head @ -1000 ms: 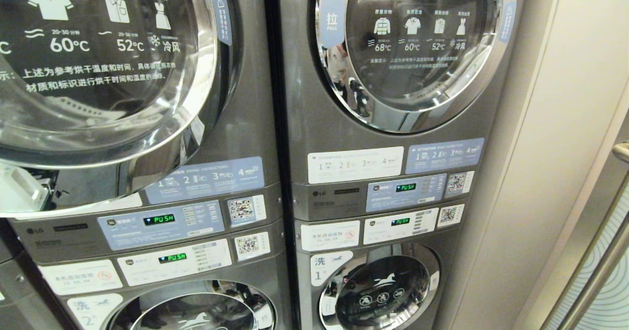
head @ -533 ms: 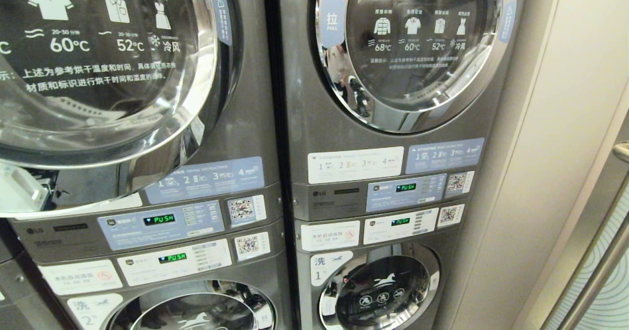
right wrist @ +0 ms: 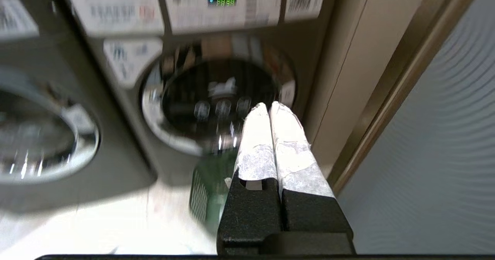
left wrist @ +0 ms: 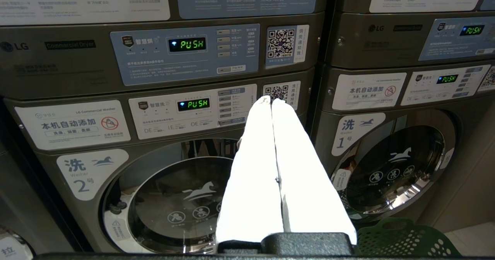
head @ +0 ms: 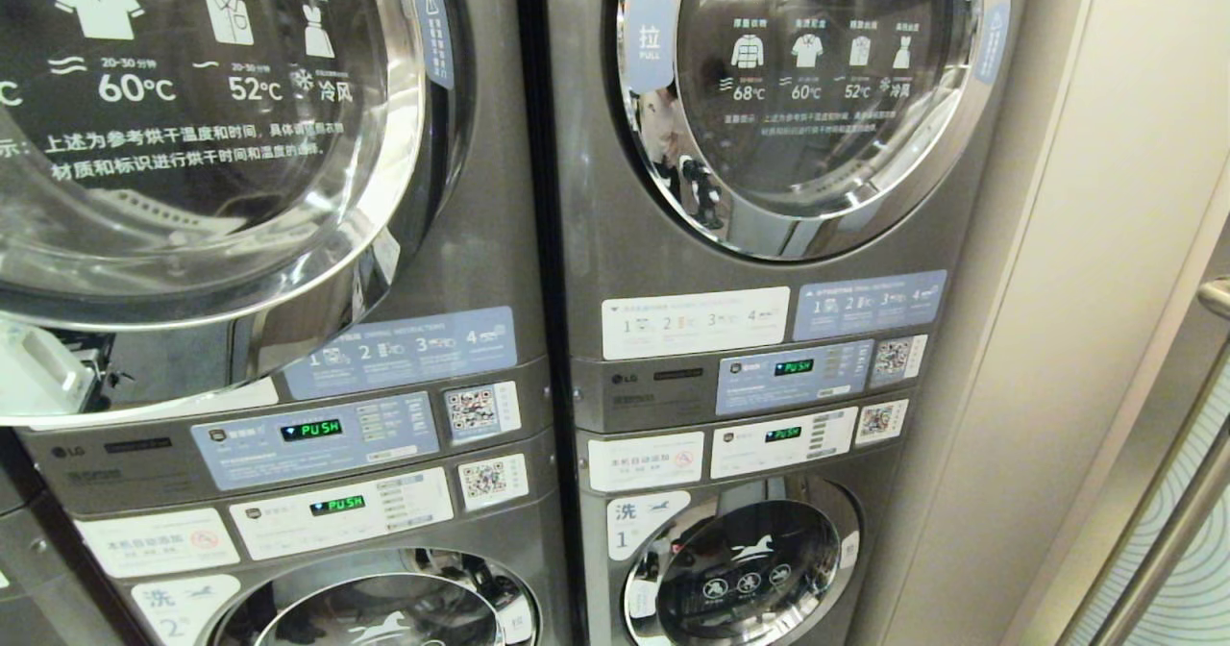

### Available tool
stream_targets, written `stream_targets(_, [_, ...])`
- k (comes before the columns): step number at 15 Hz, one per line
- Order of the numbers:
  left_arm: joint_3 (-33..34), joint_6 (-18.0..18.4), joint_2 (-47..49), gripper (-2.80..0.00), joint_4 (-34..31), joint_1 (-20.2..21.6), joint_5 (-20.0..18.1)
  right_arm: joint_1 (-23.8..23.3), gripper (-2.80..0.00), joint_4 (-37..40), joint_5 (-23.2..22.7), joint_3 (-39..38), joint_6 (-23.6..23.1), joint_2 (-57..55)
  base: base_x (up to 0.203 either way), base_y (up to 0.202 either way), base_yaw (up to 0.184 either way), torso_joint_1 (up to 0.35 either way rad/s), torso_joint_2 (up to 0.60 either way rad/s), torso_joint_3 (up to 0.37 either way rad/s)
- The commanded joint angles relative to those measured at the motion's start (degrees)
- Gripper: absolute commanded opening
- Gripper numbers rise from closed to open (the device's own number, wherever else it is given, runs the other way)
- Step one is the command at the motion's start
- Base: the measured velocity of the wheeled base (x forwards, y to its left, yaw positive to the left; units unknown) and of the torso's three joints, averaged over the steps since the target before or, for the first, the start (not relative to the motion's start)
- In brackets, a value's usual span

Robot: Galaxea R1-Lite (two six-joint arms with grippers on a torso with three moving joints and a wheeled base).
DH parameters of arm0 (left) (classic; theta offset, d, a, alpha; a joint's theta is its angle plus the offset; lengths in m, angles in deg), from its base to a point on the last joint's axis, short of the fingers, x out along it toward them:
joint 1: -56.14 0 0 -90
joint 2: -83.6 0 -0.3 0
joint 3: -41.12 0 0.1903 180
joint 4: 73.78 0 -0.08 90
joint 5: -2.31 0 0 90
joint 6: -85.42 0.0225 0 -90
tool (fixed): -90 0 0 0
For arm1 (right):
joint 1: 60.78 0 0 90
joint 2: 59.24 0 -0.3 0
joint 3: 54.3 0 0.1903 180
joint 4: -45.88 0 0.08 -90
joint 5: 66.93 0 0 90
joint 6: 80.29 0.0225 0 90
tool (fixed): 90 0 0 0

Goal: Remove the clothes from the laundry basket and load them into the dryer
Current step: Close the dryer

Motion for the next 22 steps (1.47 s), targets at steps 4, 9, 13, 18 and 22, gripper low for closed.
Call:
stream_targets(4, [-0.04,-0.04,-0.01,-2.8,0.09,0.03,0.06,-2.01,-2.8,-0.42,-1.17,-0.36,-4.57,8.99,0.0,0.0,0.0,0.0,0.0,0.0])
stream_targets(9, [0.05,-0.04,-0.01,-2.8,0.09,0.03,0.06,-2.01,-2.8,-0.42,-0.99,-0.44,-3.87,8.99,0.0,0.0,0.0,0.0,0.0,0.0])
stream_targets(13, [-0.01,-0.04,-0.01,-2.8,0.09,0.03,0.06,-2.01,-2.8,-0.42,-0.99,-0.44,-3.69,8.99,0.0,0.0,0.0,0.0,0.0,0.0])
stream_targets(18, [0.05,-0.04,-0.01,-2.8,0.09,0.0,0.06,-2.01,-2.8,-0.42,-0.9,-0.36,-2.48,9.0,-0.001,-0.001,0.035,0.003,0.0,0.001])
stream_targets(22, [-0.03,-0.04,-0.01,-2.8,0.09,0.03,0.06,-2.01,-2.8,-0.51,-0.64,-0.36,-0.86,8.99,0.0,-0.009,0.172,0.003,0.0,0.004])
